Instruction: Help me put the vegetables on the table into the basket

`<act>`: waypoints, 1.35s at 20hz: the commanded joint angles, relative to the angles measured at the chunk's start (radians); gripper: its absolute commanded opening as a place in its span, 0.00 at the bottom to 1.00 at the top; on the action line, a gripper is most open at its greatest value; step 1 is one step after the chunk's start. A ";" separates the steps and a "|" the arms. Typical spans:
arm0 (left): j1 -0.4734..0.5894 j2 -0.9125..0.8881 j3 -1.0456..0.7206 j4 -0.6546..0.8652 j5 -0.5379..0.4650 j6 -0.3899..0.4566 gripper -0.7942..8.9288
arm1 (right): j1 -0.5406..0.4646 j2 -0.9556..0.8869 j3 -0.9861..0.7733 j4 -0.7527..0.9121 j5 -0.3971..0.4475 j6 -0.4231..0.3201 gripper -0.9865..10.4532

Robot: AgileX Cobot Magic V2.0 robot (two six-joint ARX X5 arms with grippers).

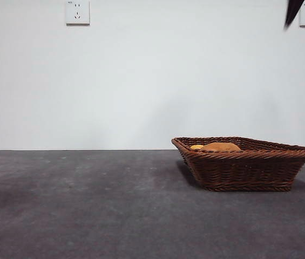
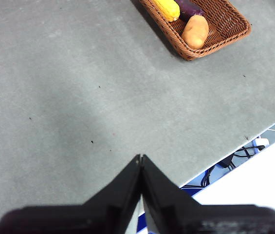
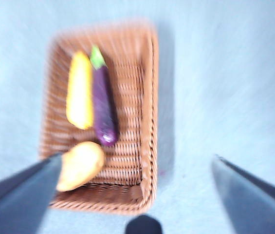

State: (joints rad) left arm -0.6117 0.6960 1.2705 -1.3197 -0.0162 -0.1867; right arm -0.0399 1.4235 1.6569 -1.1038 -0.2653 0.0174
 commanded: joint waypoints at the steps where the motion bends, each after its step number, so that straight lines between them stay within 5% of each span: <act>1: -0.003 -0.003 -0.003 0.003 -0.003 0.011 0.08 | 0.000 -0.151 0.001 -0.024 0.001 -0.026 0.08; 9: -0.003 0.006 -0.003 0.004 -0.004 0.011 0.08 | 0.000 -0.479 0.001 -0.179 0.008 -0.029 0.08; 20: 0.056 0.102 -0.025 0.075 -0.006 0.011 0.08 | 0.000 -0.360 0.001 -0.270 0.021 -0.029 0.09; 23: 0.192 0.010 -0.151 0.286 0.032 0.011 0.08 | 0.000 -0.280 0.001 -0.269 0.021 -0.029 0.09; 27: 0.332 -0.235 -0.530 0.806 -0.006 0.012 0.08 | 0.000 -0.171 0.001 -0.269 0.044 -0.029 0.09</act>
State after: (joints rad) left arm -0.2840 0.4805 0.7948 -0.5896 -0.0189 -0.1833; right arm -0.0399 1.2484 1.6604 -1.3533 -0.2230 -0.0082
